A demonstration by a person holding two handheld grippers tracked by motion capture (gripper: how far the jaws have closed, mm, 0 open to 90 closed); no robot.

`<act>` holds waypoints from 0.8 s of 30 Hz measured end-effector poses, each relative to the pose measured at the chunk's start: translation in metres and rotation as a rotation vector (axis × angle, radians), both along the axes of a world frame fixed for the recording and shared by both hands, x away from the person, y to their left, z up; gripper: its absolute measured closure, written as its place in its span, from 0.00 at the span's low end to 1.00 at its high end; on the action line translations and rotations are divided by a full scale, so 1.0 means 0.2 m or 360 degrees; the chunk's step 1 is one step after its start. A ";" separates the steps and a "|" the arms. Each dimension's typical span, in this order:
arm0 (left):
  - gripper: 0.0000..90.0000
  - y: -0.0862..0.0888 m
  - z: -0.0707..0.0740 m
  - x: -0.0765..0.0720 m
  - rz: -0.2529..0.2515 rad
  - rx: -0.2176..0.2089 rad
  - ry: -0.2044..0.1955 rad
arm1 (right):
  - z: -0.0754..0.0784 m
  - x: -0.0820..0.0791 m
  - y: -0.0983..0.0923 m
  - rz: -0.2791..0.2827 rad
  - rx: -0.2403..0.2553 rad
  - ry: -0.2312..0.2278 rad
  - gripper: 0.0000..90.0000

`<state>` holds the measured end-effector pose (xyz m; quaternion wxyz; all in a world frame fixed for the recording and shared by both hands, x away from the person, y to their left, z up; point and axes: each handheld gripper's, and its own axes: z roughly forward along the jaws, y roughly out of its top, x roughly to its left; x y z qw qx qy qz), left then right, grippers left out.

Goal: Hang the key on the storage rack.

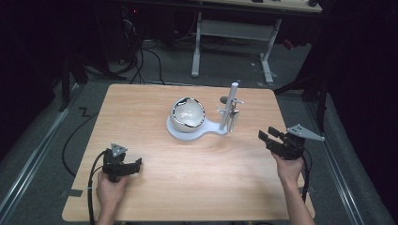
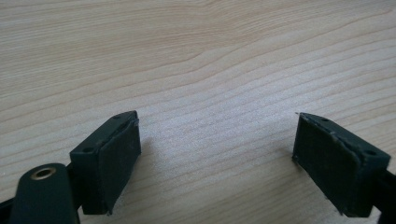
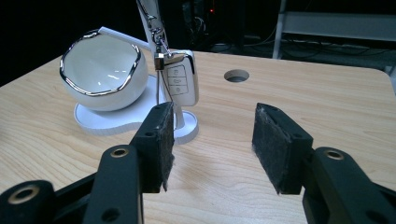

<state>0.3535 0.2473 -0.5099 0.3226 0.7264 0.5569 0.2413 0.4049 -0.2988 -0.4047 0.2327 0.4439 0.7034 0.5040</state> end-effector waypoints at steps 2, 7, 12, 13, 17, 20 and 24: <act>0.17 0.00 0.00 0.00 0.0000 0.0000 0.0000 | 0.00 -0.01 -0.01 -0.0004 0.0007 -0.0003 0.54; 0.17 0.00 0.00 0.00 0.0001 0.0000 0.0000 | -0.01 -0.02 -0.02 -0.0011 0.0008 0.0006 0.54; 0.17 0.00 0.00 0.00 0.0001 0.0000 0.0000 | -0.03 -0.04 -0.03 -0.0023 0.0027 0.0012 0.54; 0.17 0.00 0.00 0.00 0.0001 0.0000 0.0000 | -0.03 -0.04 -0.03 -0.0023 0.0027 0.0012 0.54; 0.17 0.00 0.00 0.00 0.0002 0.0000 0.0000 | -0.05 -0.05 -0.04 -0.0025 0.0033 0.0022 0.54; 0.17 0.00 0.00 0.00 0.0002 0.0000 0.0000 | -0.05 -0.06 -0.04 -0.0023 0.0033 0.0024 0.55; 0.17 0.00 0.00 0.00 0.0002 0.0000 0.0000 | -0.07 -0.07 -0.04 -0.0024 0.0035 0.0037 0.55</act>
